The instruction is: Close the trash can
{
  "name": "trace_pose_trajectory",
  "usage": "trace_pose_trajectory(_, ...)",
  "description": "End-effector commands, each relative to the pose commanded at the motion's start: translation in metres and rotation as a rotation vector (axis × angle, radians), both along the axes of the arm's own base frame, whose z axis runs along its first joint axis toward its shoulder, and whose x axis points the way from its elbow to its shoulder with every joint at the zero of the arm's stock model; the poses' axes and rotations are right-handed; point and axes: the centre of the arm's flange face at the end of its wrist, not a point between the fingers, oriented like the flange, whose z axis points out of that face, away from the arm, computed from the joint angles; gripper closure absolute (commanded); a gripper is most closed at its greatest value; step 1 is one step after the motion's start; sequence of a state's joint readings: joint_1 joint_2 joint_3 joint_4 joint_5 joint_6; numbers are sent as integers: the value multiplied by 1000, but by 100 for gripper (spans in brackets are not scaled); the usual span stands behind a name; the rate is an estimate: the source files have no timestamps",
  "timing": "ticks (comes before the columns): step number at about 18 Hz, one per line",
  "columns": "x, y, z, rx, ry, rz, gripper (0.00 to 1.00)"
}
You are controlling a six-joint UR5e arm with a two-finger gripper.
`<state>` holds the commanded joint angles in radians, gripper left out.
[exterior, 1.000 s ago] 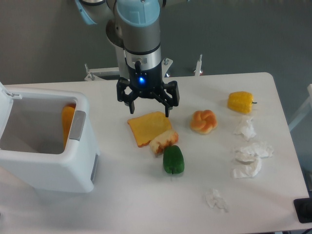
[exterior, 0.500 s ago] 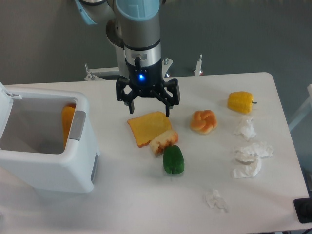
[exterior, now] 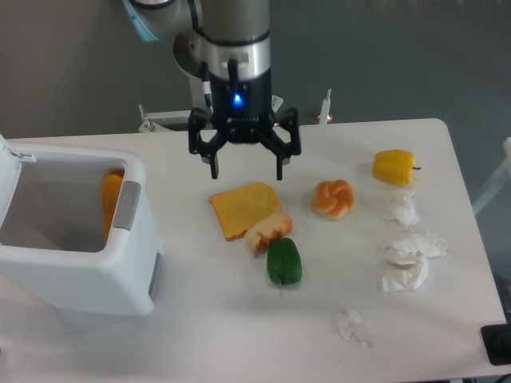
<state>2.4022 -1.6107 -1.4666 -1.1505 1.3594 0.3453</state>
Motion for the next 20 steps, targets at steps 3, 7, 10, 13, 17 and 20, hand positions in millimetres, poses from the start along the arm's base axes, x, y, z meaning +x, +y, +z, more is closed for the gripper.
trace_pose_trajectory(3,12,6,9,95,-96,0,0)
trace_pose_trajectory(7,31,7,26,188,-158,-53,0)
trace_pose_trajectory(10,43,7,37,251,-199,-99,0)
trace_pose_trajectory(13,58,12,46,322,-248,-159,0)
trace_pose_trajectory(17,82,20,55,364,-290,-216,0)
trace_pose_trajectory(20,100,27,62,396,-290,-240,0)
